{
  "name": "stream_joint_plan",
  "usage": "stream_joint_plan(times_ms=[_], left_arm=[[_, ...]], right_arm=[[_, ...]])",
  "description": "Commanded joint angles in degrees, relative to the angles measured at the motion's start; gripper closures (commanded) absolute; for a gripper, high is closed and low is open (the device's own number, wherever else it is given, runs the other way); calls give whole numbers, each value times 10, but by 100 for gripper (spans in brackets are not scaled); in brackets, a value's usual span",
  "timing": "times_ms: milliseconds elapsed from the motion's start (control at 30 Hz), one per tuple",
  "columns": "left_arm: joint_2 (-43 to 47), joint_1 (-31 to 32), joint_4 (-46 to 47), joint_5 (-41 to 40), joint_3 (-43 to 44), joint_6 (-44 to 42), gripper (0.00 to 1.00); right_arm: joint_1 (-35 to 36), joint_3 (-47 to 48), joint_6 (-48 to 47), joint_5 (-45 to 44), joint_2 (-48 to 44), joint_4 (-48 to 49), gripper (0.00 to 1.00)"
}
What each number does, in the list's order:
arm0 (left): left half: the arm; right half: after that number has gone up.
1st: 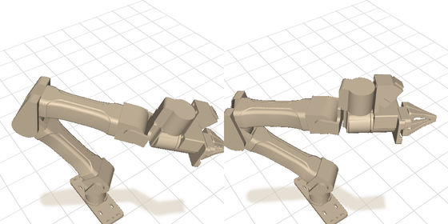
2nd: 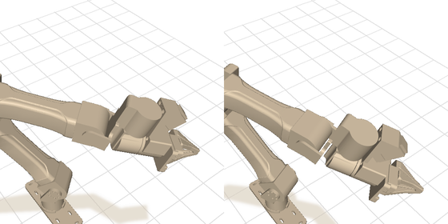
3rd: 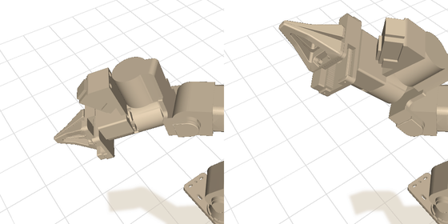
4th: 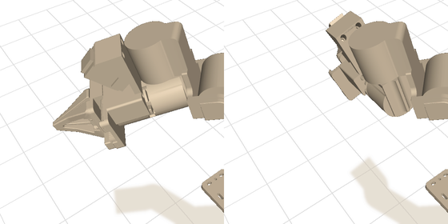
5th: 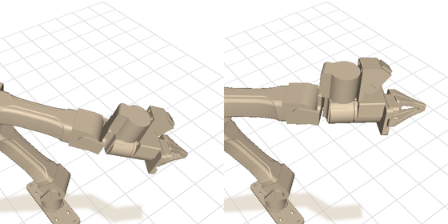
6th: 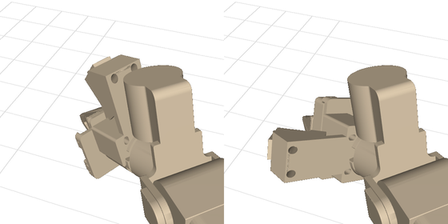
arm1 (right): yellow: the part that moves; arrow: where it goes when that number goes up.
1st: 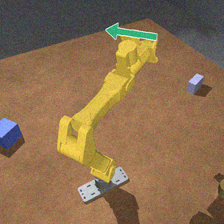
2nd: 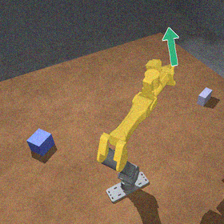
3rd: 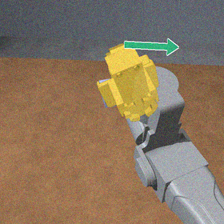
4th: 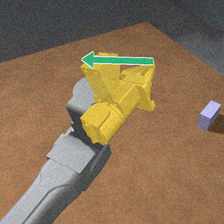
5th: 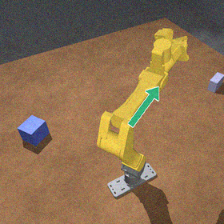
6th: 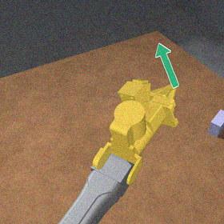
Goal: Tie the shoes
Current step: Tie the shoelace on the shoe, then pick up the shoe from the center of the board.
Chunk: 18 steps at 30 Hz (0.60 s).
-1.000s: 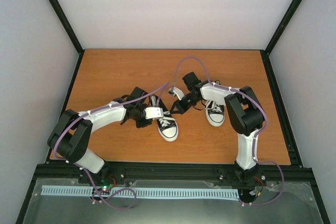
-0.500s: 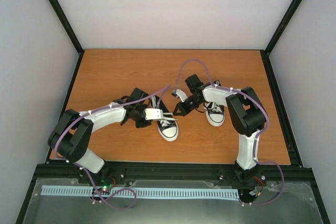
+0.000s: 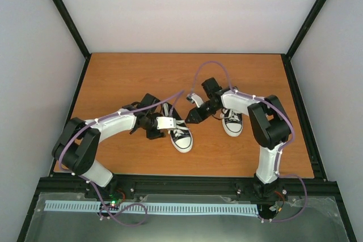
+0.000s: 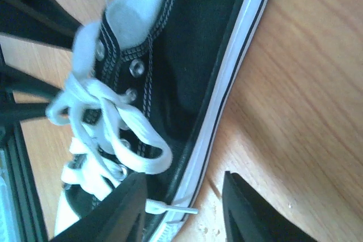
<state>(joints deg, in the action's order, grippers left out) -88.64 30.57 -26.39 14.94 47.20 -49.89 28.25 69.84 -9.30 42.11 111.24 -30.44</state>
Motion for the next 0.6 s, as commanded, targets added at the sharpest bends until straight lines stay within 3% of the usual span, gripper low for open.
stream_joint_plan(times_ms=[0, 233, 333, 467, 567], left_arm=[[35, -3, -77, 33, 41, 1, 35], [175, -18, -145, 70, -9, -19, 9], [254, -32, -97, 71, -31, 71, 1], [283, -40, -30, 4, -36, 242, 0], [296, -43, 16, -25, -46, 313, 0]], right_arm=[[-1, 32, -1, -13, -57, -17, 58], [53, 76, 72, -153, -70, 17, 44], [97, 106, 118, -228, -43, 37, 41], [147, 164, 152, -301, 13, 48, 33], [169, 221, 172, -342, 70, 28, 31]])
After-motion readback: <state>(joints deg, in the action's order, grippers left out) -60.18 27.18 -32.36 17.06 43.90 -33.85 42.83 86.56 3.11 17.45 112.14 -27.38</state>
